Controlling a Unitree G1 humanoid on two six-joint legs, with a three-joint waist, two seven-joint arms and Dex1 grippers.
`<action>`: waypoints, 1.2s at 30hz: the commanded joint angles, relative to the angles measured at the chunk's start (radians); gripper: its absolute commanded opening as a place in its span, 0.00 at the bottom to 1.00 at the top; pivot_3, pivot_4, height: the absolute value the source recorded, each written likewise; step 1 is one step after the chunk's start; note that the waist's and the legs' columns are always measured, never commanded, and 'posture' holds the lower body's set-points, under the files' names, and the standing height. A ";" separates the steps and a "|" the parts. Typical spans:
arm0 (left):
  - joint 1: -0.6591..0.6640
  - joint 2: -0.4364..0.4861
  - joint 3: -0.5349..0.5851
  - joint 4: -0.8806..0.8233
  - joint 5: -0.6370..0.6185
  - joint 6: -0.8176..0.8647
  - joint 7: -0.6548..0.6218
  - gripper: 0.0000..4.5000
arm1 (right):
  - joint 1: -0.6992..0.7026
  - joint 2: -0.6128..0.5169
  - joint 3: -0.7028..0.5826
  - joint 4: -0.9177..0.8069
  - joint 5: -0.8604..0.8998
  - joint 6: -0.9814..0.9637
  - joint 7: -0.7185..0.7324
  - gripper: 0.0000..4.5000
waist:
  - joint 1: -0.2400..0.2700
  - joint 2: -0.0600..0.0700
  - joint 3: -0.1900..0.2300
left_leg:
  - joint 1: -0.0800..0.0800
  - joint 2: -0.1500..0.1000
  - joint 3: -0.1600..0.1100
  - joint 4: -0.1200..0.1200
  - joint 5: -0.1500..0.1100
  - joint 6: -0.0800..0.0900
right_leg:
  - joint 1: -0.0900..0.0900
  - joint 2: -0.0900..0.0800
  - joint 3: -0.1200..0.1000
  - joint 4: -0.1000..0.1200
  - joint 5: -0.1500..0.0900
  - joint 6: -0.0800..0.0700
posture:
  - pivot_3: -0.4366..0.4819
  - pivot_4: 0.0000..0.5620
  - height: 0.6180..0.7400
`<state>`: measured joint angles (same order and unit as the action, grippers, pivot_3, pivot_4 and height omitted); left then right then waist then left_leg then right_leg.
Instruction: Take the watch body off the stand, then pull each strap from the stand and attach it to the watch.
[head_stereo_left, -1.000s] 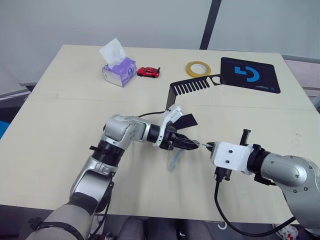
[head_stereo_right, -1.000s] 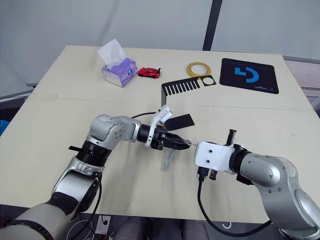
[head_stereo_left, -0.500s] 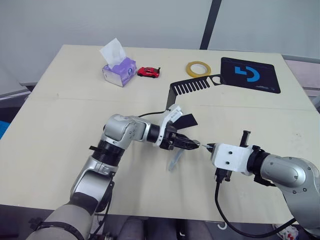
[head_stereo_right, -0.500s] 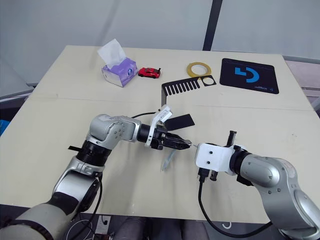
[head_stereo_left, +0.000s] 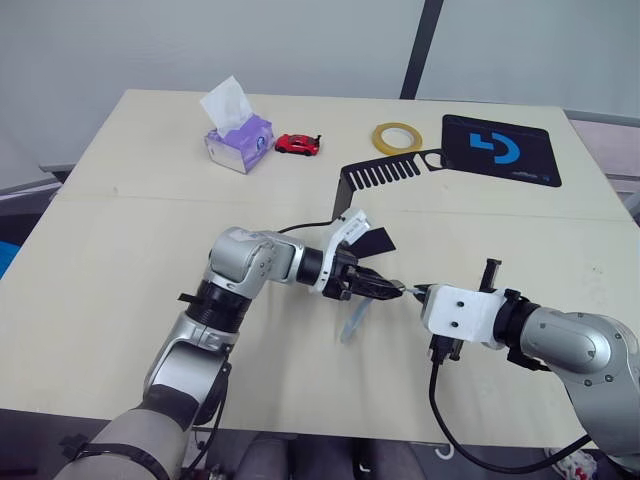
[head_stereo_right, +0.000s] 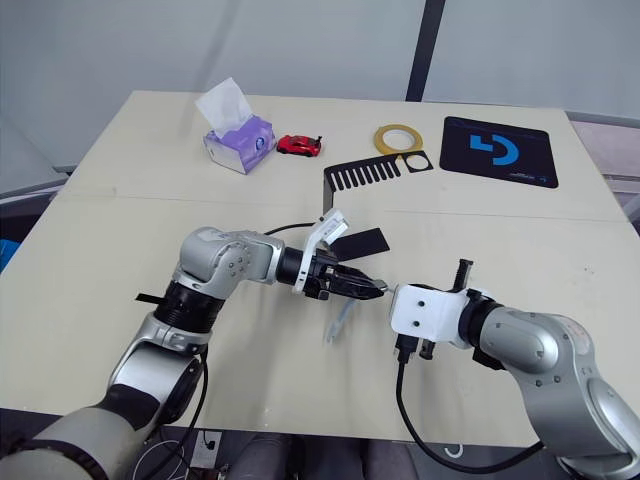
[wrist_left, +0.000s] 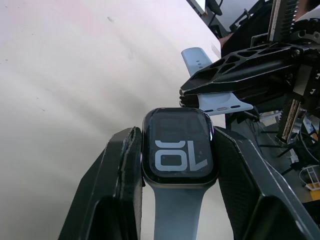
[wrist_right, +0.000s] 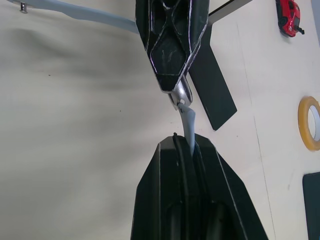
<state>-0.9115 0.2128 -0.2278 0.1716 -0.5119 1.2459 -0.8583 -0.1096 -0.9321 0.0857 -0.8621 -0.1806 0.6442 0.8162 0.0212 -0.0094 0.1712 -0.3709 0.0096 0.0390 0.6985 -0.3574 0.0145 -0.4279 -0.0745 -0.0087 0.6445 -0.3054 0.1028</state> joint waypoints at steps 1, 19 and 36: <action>-0.016 -0.016 0.025 -0.038 -0.036 0.010 0.004 0.38 | -0.006 -0.008 0.001 -0.018 -0.013 -0.020 -0.008 0.00 | 0.000 0.000 0.000 | 0.000 0.000 0.000 0.000 0.000 0.000 | 0.000 0.000 0.000 0.000 0.000 0.000 | 0.48 0.27 0.98; -0.018 -0.034 0.034 -0.051 -0.055 0.037 0.025 0.38 | -0.037 -0.006 0.027 0.011 -0.040 -0.043 -0.005 0.00 | -0.001 0.000 0.000 | 0.000 0.000 0.000 0.000 0.000 0.000 | 0.000 0.000 0.000 0.000 0.000 0.000 | 0.48 0.27 0.98; -0.014 -0.040 0.044 -0.074 -0.070 0.057 0.042 0.38 | -0.049 0.009 0.059 0.041 -0.061 -0.060 -0.020 0.00 | -0.001 0.000 0.000 | 0.000 0.000 0.000 0.000 0.000 0.000 | 0.000 0.000 0.000 0.000 0.000 0.000 | 0.48 0.27 0.98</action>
<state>-0.9115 0.1917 -0.1934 0.1577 -0.5430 1.2986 -0.8086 -0.1511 -0.9318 0.1496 -0.8086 -0.2262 0.5939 0.8127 0.0206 -0.0094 0.1712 -0.3709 0.0097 0.0390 0.6985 -0.3574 0.0144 -0.4279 -0.0746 -0.0087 0.6445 -0.3054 0.1028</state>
